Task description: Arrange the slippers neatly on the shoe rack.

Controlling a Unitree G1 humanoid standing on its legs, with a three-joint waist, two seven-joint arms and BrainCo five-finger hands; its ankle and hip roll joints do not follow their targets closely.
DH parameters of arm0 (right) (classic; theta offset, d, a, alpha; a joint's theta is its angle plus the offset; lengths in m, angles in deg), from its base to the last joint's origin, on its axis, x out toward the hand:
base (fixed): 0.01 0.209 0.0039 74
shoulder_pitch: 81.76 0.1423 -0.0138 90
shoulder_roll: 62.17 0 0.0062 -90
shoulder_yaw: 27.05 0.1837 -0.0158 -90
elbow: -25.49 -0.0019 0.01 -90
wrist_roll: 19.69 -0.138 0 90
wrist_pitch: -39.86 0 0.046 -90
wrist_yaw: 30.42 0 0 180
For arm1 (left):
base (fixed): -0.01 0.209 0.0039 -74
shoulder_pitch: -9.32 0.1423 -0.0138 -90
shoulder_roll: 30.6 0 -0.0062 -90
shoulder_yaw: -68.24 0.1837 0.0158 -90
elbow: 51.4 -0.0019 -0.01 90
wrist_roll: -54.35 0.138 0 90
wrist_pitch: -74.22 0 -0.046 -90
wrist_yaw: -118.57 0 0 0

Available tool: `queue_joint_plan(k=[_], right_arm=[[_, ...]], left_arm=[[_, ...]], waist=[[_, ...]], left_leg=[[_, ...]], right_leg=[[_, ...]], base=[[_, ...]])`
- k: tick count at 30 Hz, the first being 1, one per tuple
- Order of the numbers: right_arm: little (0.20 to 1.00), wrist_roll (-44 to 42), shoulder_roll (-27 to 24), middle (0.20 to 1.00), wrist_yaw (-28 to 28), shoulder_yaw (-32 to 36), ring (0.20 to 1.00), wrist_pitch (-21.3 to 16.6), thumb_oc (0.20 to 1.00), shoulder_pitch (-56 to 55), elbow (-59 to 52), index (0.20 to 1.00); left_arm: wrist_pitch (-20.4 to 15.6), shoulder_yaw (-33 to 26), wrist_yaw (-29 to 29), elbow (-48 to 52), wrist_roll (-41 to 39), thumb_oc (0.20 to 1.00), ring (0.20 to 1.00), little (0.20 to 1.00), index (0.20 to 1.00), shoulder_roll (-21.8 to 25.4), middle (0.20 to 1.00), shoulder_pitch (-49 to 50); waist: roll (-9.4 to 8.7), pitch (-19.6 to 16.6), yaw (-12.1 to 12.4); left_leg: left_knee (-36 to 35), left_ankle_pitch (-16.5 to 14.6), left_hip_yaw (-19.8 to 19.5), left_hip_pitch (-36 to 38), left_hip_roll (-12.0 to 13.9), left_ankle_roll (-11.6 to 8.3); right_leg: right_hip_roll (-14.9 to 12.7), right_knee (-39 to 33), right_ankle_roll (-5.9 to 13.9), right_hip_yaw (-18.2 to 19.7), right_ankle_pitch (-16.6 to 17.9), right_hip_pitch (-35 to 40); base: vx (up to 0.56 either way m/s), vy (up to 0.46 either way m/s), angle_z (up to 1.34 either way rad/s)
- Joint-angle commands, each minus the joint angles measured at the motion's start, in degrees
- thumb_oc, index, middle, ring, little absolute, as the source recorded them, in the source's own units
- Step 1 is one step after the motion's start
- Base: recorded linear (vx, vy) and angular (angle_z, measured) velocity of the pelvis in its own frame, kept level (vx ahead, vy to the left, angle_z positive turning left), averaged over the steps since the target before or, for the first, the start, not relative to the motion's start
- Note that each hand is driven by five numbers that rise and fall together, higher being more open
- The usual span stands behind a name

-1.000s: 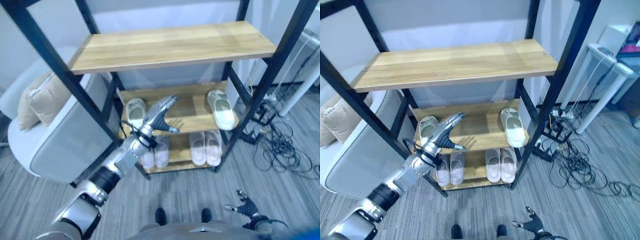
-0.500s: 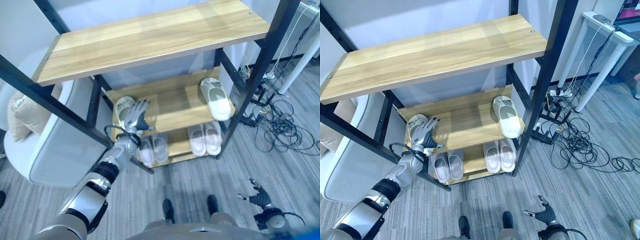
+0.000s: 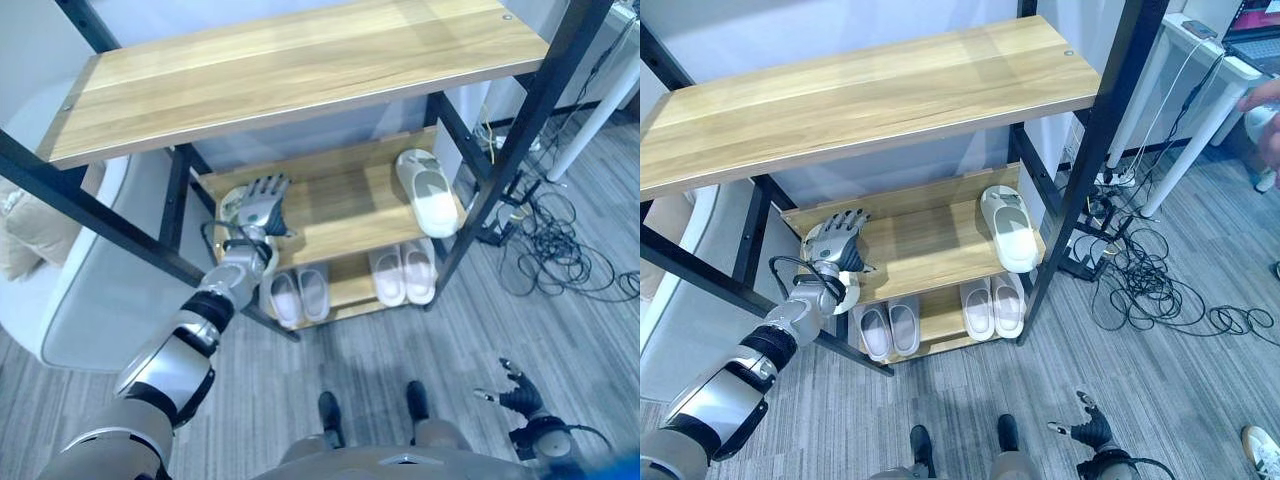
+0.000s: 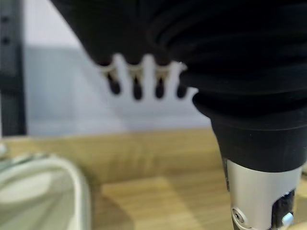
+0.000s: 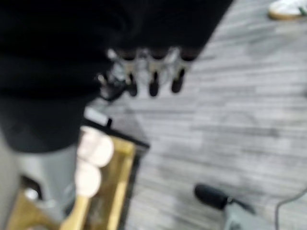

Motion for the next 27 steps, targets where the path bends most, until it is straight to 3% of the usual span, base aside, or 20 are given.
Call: queue_joint_plan(k=[1,9,14,21,27], right_arm=[[1.0,-0.5,-0.5,1.0,0.5,-1.1,1.0,-1.9,1.0,1.5,-2.2,1.0],[1.0,-1.4,-0.7,1.0,-0.1,-0.8,1.0,-1.4,1.0,2.0,-2.0,1.0],[1.0,-2.3,-1.1,1.0,-1.4,-2.0,1.0,-1.7,1.0,2.4,-2.1,1.0],[1.0,-3.6,-1.5,1.0,-2.2,-1.9,1.0,-2.2,1.0,2.2,-1.8,1.0],[1.0,-3.1,-2.6,1.0,-2.7,-2.8,1.0,-2.2,1.0,2.9,-1.4,1.0]], left_arm=[[-0.2,-3.8,2.7,-4.1,-4.6,1.0,1.0,1.0,1.0,2.4,1.0,-5.9],[-0.2,-3.0,0.8,-11.5,-8.8,1.0,1.0,1.0,1.0,2.5,1.0,-10.5],[-0.4,-2.7,1.2,-16.8,-11.4,1.0,1.0,1.0,1.0,5.9,1.0,-14.3],[-0.8,-3.2,2.0,-15.6,-12.0,1.0,1.0,1.0,1.0,9.6,1.0,-15.7],[-0.2,0.0,0.1,-19.3,-10.2,1.0,1.0,1.0,1.0,11.6,1.0,-18.5]], waist=[[-1.9,1.3,-0.4],[-1.99,1.2,-0.3],[-2.35,1.2,-0.3],[-2.48,1.6,-0.2],[-2.85,2.3,-0.5]], left_leg=[[0.7,-5.6,-5.5,0.4,-2.0,-1.49],[0.7,-5.0,-5.5,-1.3,-2.0,-1.53],[0.7,-4.7,-5.4,-1.9,-1.9,-1.73],[0.7,-4.5,-5.3,-2.4,-1.7,-1.85],[0.7,-4.2,-5.4,-3.4,-1.4,-1.87]], right_leg=[[-4.5,2.2,4.3,-2.4,-1.4,-1.8],[-4.5,1.8,4.4,-2.5,-0.7,-3.2],[-4.3,1.7,4.45,-2.5,-0.5,-3.7],[-4.1,1.6,4.54,-2.5,-0.4,-4.1],[-4.0,1.9,4.57,-2.4,-0.2,-5.3]], base=[[0.0,0.0,0.0],[0.0,0.0,0.0],[0.0,0.0,0.0],[0.0,0.0,0.0],[0.0,0.0,0.0]])
